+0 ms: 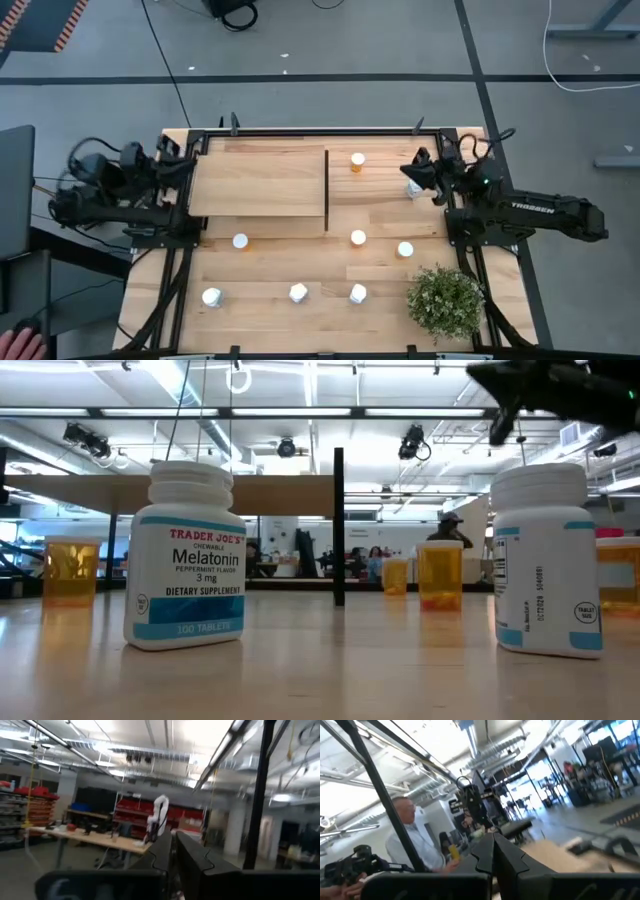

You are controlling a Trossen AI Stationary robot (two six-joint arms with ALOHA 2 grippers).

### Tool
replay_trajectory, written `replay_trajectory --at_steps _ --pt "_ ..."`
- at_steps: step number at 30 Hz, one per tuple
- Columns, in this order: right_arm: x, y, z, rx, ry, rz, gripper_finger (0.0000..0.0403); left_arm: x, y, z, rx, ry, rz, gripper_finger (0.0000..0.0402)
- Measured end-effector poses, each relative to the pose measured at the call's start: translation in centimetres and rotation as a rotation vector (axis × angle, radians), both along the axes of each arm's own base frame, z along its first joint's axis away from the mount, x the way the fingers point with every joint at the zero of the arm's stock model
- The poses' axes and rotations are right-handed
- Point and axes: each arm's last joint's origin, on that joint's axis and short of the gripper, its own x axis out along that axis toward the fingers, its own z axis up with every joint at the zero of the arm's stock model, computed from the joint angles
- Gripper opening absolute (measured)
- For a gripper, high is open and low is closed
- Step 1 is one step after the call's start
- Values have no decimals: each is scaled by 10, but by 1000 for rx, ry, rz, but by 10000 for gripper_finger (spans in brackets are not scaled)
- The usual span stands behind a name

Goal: Pick and place medicine bottles onto shelf by color
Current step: Put the orange pill bottle on the shelf

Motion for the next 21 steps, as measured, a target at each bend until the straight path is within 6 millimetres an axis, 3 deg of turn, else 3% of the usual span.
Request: replay_trajectory --at_steps 5,8,16,21 --pt "0 0 60 -60 -112 -8 15 12 -1 53 46 74 16 30" --pt "-3 1 90 -117 -144 -25 15 19 -1 75 49 82 16 35" --pt "-13 3 139 -199 -254 -123 15 34 -1 106 -161 25 -65 41" --pt "-15 4 155 -197 -291 -110 15 33 -1 114 -301 -26 -123 36"
